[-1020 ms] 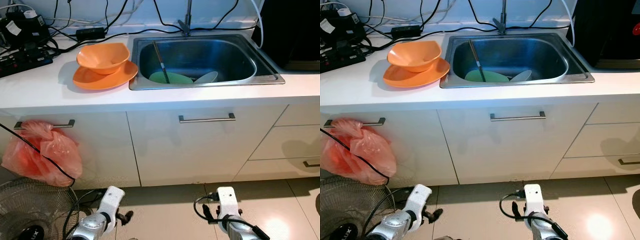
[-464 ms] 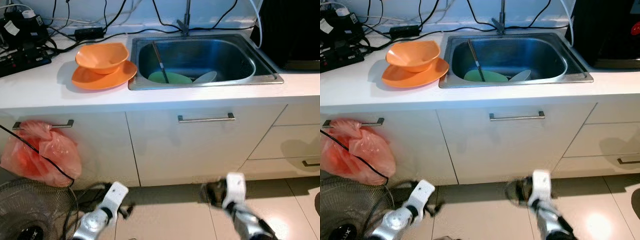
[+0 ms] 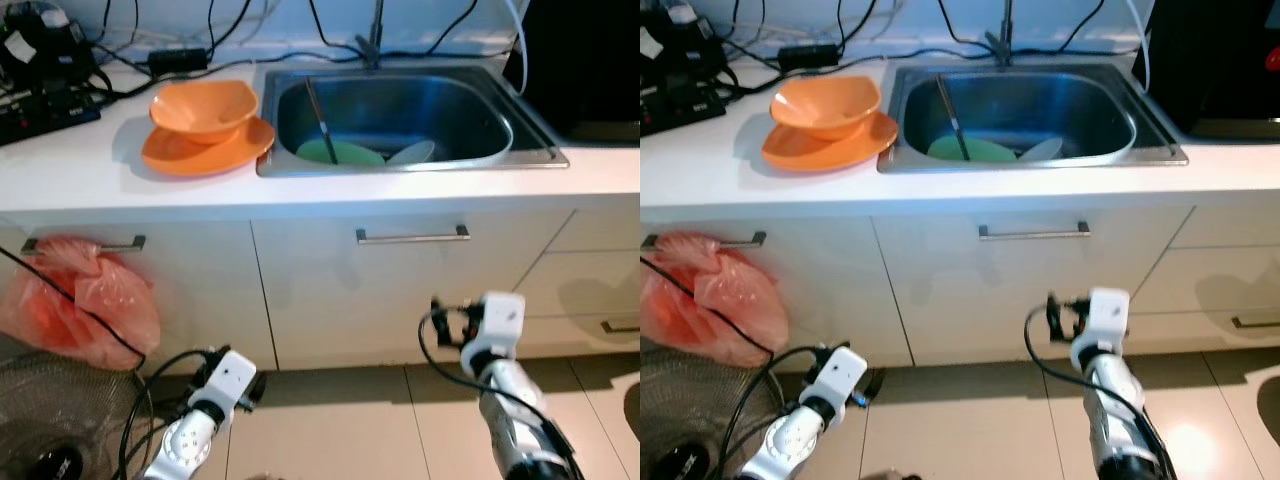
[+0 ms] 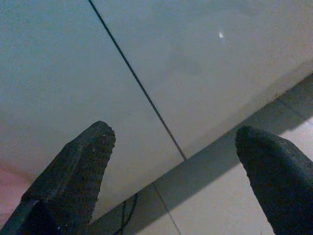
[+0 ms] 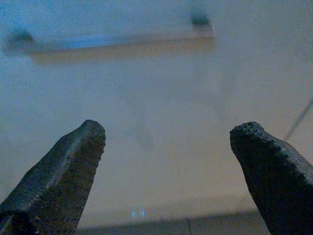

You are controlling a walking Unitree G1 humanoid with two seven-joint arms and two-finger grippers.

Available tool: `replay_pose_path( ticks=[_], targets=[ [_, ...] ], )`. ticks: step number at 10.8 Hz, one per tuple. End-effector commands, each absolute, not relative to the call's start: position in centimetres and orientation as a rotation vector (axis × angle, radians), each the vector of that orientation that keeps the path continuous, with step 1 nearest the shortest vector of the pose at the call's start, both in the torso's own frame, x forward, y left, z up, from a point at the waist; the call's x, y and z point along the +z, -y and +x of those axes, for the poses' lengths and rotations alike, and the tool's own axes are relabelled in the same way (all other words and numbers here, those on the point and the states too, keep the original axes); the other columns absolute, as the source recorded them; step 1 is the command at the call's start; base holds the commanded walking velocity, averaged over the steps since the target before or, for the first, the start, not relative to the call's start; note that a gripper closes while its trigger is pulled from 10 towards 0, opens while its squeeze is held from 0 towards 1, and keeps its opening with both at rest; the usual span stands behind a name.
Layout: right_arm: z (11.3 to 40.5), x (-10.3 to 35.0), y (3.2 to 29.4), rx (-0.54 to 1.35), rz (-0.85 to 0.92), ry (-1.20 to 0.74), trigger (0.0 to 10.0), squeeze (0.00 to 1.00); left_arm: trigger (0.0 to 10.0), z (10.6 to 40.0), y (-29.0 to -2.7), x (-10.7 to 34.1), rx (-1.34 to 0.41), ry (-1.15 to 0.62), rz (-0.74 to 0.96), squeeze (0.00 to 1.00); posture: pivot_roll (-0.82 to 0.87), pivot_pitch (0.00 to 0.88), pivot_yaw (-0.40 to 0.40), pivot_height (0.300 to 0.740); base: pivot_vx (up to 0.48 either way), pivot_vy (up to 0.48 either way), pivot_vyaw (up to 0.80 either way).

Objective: Kitchen organization

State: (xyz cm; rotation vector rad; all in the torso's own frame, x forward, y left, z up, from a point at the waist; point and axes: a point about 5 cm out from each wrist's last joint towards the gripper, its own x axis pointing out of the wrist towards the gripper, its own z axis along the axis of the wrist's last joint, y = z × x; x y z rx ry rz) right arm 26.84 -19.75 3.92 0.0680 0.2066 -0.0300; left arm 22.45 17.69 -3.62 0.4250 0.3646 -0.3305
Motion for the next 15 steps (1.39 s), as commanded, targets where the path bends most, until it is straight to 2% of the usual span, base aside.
replay_pose_path(
  ticks=[1, 2, 3, 4, 7, 8, 9, 10, 11, 12, 13, 14, 15],
  targets=[
    [26.6, 5.0, 19.6, -0.047, 0.074, -0.19, 10.0, 0.0, 10.0, 22.0, -18.1, -3.7, -0.286, -0.363, 0.367, 0.0, -0.01, 0.031, 0.019, 0.74, 0.0, 0.0, 0.0],
    [26.3, 5.8, 19.4, -0.045, 0.076, -0.177, 10.0, 0.0, 10.0, 21.9, -18.2, -3.8, -0.246, -0.374, 0.297, 0.0, 0.0, 0.038, 0.023, 0.74, 0.0, 0.0, 0.0],
    [26.2, 7.0, 18.7, 0.011, 0.045, -0.159, 10.0, 0.0, 10.0, 22.0, -18.4, -3.8, -0.241, -0.375, 0.307, 0.0, 0.0, 0.045, 0.03, 0.74, 0.0, 0.0, 0.0],
    [26.3, 7.9, 18.3, 0.063, 0.015, -0.154, 10.0, 0.0, 10.0, 22.3, -18.2, -3.6, -0.299, -0.365, 0.377, 0.0, 0.01, 0.052, 0.041, 0.74, 0.0, 0.0, 0.0],
    [26.2, 12.0, 18.2, 0.151, -0.112, -0.082, 10.0, 0.0, 10.0, 22.6, -18.2, -3.3, -0.356, -0.356, 0.331, 0.0, 0.01, 0.048, 0.069, 0.74, 0.0, 0.0, 0.0],
    [26.0, 13.8, 18.0, 0.166, -0.134, -0.022, 10.0, 0.0, 10.0, 27.1, -17.8, 2.8, -0.353, -0.064, 0.31, 0.0, 0.01, 0.046, 0.08, 0.74, 0.0, 0.0, 0.0],
    [25.9, 14.6, 18.0, 0.174, -0.152, 0.012, 10.0, 0.0, 10.0, 29.3, -15.6, 12.8, -0.442, 0.303, 0.263, 0.0, 0.01, 0.042, 0.083, 0.74, 0.0, 0.0, 0.0],
    [25.9, 15.4, 18.0, 0.169, -0.156, 0.039, 10.0, 0.0, 10.0, 29.0, -14.4, 16.6, -0.474, 0.43, 0.253, 0.0, 0.02, 0.04, 0.09, 0.74, 0.0, 0.0, 0.0],
    [26.3, 16.7, 18.2, 0.134, -0.141, 0.081, 10.0, 0.0, 10.0, 28.9, -13.9, 18.6, -0.459, 0.526, 0.276, 0.0, 0.03, 0.026, 0.101, 0.74, 0.0, 0.0, 0.0],
    [26.5, 16.6, 18.2, 0.109, -0.112, 0.076, 10.0, 0.0, 10.0, 28.8, -14.2, 18.6, -0.433, 0.514, 0.273, 0.0, 0.04, 0.006, 0.117, 0.74, 0.0, 0.0, 0.0],
    [26.8, 16.1, 17.9, 0.099, -0.102, 0.068, 10.0, 0.0, 10.0, 28.0, -14.5, 19.2, -0.439, 0.438, 0.263, 0.0, 0.04, 0.0, 0.111, 0.74, 0.0, 0.0, 0.0],
    [27.1, 16.2, 17.4, 0.107, -0.108, 0.082, 10.0, 0.0, 10.0, 27.9, -14.5, 19.5, -0.443, 0.438, 0.272, 0.0, 0.04, 0.0, 0.104, 0.74, 0.0, 0.0, 0.0],
    [27.4, 16.7, 17.1, 0.105, -0.097, 0.092, 10.0, 0.0, 10.0, 28.5, -15.1, 18.9, -0.381, 0.413, 0.255, 0.0, 0.03, 0.0, 0.08, 0.74, 0.0, 0.0, 0.0]
  ],
)
